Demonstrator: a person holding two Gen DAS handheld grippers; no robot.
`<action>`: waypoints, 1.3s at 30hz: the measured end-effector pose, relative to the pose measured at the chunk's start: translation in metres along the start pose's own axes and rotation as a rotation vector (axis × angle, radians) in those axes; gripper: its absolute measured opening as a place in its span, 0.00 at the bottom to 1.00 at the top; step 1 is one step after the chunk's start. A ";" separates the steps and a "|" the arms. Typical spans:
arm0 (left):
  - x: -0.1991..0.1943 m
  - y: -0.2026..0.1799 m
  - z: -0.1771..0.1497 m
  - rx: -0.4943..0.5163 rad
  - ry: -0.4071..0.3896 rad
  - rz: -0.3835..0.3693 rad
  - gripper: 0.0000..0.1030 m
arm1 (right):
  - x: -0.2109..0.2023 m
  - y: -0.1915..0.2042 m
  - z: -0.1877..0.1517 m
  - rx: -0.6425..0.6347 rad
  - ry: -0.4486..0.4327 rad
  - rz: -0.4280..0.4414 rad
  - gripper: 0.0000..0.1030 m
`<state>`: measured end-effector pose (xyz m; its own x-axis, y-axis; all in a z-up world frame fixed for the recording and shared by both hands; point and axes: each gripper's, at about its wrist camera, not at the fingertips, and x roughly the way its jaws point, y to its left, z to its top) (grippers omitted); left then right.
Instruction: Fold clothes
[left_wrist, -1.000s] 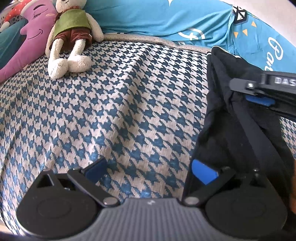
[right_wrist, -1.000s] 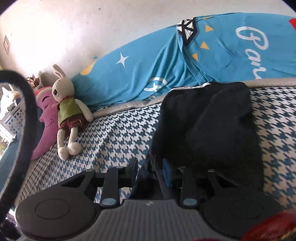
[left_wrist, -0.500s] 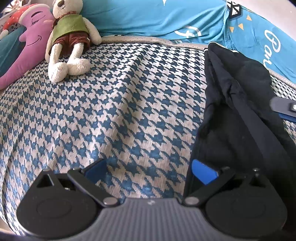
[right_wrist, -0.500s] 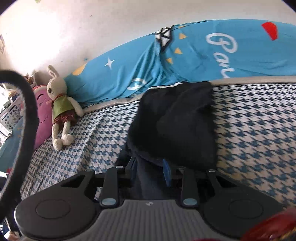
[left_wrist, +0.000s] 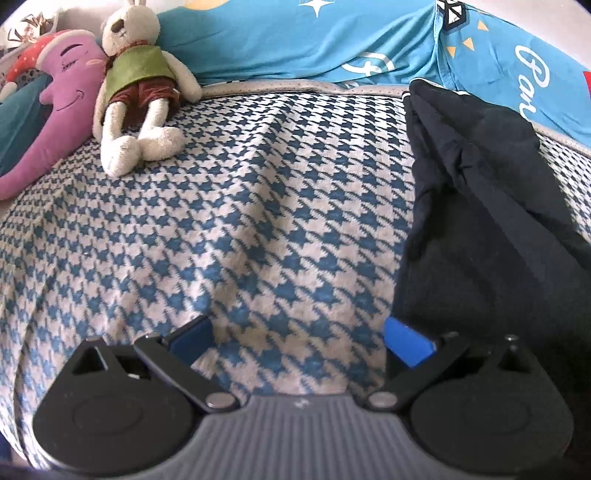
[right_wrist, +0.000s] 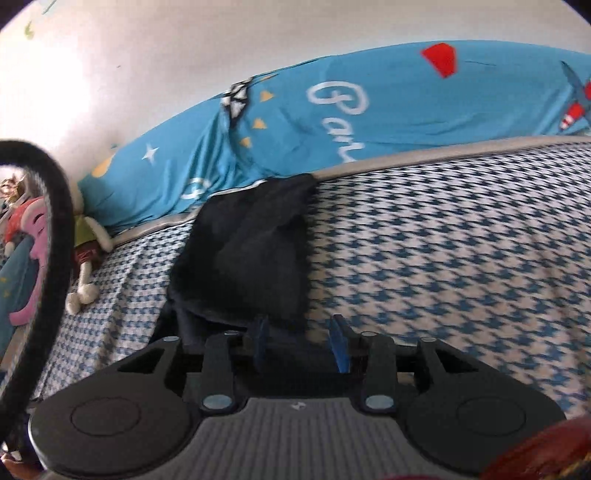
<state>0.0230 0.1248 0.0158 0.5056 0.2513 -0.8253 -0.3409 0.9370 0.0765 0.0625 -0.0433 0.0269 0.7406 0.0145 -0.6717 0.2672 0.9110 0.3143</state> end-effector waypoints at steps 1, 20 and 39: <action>-0.001 0.002 -0.002 -0.002 0.002 0.004 1.00 | -0.002 -0.006 0.000 0.007 0.004 -0.008 0.36; -0.051 -0.028 -0.051 0.037 -0.086 -0.036 1.00 | -0.018 -0.066 -0.031 0.061 0.125 -0.124 0.41; -0.059 -0.015 -0.071 -0.078 -0.056 -0.028 1.00 | 0.000 -0.050 -0.049 -0.092 0.057 -0.163 0.14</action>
<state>-0.0574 0.0789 0.0234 0.5588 0.2403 -0.7937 -0.3850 0.9229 0.0083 0.0182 -0.0689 -0.0218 0.6552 -0.1156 -0.7466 0.3215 0.9370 0.1370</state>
